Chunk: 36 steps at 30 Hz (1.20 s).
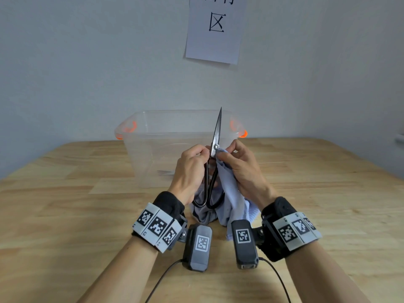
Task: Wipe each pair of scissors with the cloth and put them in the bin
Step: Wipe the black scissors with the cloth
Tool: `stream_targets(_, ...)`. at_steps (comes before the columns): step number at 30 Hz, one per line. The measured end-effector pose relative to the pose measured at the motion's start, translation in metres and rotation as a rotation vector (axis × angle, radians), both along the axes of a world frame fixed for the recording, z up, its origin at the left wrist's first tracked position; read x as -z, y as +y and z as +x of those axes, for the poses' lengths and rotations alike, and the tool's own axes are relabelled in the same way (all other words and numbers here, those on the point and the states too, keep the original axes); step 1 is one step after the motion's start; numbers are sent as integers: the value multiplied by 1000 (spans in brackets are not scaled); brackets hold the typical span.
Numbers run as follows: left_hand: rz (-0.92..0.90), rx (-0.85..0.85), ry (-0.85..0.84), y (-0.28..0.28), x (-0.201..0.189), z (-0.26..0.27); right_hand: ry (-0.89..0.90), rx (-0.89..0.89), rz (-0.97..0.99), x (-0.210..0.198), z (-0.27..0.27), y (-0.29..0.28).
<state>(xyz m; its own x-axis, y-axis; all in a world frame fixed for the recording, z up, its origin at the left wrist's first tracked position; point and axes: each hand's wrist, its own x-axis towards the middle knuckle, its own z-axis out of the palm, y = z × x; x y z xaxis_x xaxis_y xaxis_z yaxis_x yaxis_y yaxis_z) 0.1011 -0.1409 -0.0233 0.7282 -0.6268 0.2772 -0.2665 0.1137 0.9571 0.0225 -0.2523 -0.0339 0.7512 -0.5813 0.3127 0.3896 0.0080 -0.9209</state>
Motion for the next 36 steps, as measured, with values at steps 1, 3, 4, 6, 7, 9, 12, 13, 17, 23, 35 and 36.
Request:
stream_targets(1, -8, 14, 8, 1, -1, -1, -15, -9, 39, 0, -1, -1)
stream_targets(3, -25, 23, 12, 2, -2, -4, -36, -16, 123, -2, -2, -2)
stream_targets(4, -27, 22, 8, 2, -3, -5, -40, -17, 153, -2, -3, -3)
stream_targets(6, -16, 10, -13, 2, -2, -5, -45, -11, 169, -4, -5, -2)
stream_targets(7, -11, 1, -25, 2, -1, -5, -45, 5, 151, -6, -6, 0)
stream_targets(9, -2, 0, -41, 1, 0, -5, -39, 69, 86, -8, -4, 3)
stream_targets(12, 34, 5, -73, -1, 2, -6, -16, 151, -5, -5, 2, 6)
stream_targets(13, 43, 5, -79, -1, 2, -7, -14, 173, -30, -4, 3, 8)
stream_targets(17, 54, -20, -68, 1, 0, -9, -54, 163, -79, -3, 3, 9)
stream_targets(23, 51, -40, -68, 2, -3, -9, -30, 125, -131, -2, 1, 7)
stream_targets(35, 25, 32, 68, 9, -12, -18, -14, 126, 8, -3, -3, 5)
stream_targets(36, 34, 21, 48, 7, -10, -16, -2, 151, -24, -4, -2, 7)
